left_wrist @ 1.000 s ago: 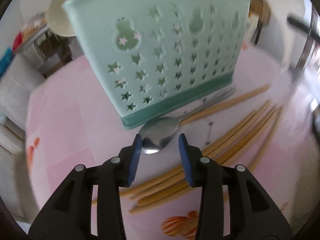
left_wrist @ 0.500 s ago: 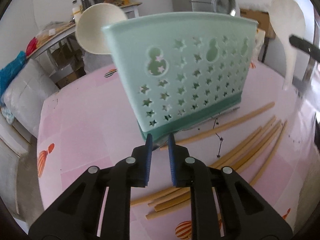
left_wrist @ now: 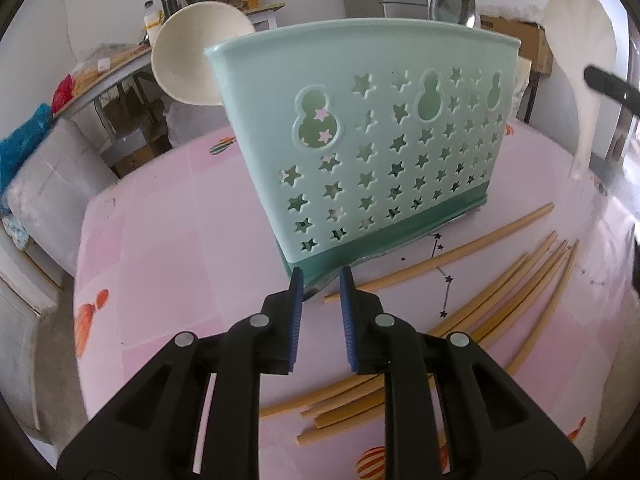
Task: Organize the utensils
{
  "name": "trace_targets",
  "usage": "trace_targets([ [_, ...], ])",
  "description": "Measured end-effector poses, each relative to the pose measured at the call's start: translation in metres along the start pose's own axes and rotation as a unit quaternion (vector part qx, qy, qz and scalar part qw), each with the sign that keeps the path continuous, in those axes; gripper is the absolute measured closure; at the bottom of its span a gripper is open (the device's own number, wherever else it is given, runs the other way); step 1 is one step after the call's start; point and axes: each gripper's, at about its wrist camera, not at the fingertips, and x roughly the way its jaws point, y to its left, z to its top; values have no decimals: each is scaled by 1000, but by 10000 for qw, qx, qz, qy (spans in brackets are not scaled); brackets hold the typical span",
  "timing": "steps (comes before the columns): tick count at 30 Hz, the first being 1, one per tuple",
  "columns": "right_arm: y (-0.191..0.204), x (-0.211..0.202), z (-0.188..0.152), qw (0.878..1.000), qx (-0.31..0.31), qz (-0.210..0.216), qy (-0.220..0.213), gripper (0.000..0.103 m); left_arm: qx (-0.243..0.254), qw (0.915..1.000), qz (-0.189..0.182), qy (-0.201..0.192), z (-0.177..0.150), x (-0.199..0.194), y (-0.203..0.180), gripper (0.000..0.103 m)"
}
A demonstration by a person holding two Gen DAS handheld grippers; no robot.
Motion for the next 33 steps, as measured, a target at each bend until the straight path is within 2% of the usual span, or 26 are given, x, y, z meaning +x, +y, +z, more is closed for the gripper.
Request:
trace_targets([
  [4,1,-1,1,10000,19,11,-14,100,304,9991,271,149,1,6,-8,85],
  [10,3,-1,2,10000,36,15,-11,100,309,9986,147,391,1,18,-4,88],
  [16,3,0,2,10000,74,5,-18,100,497,9986,141,116,4,4,-6,97],
  [22,0,0,0,9999,112,0,-30,100,449,9988,-139,-120,8,-18,-15,100],
  [27,-1,-1,2,9998,194,10,-52,100,9,9976,-539,-434,16,-50,-12,103],
  [33,-6,-4,3,9991,403,98,-86,100,-415,9936,-714,-768,31,-91,4,103],
])
